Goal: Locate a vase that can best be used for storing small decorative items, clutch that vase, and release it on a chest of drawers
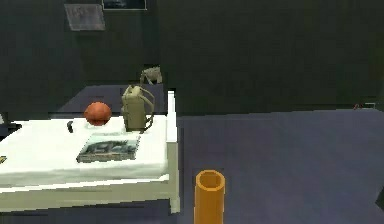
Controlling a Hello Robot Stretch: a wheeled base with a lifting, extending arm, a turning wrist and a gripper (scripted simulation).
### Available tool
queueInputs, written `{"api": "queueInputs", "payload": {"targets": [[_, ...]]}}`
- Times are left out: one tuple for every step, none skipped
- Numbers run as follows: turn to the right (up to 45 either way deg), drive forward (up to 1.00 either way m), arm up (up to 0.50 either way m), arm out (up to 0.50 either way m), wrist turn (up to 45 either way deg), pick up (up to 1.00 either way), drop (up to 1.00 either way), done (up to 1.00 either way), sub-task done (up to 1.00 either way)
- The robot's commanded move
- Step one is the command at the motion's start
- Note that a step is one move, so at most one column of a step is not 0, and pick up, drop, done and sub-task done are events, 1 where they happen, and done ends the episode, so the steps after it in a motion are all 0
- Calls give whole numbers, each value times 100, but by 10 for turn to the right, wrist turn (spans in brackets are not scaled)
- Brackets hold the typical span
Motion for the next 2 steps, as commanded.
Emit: {"api": "queueInputs", "payload": {"targets": [[450,0,0,0,0,0,0,0,0],[450,0,0,0,0,0,0,0,0]]}}
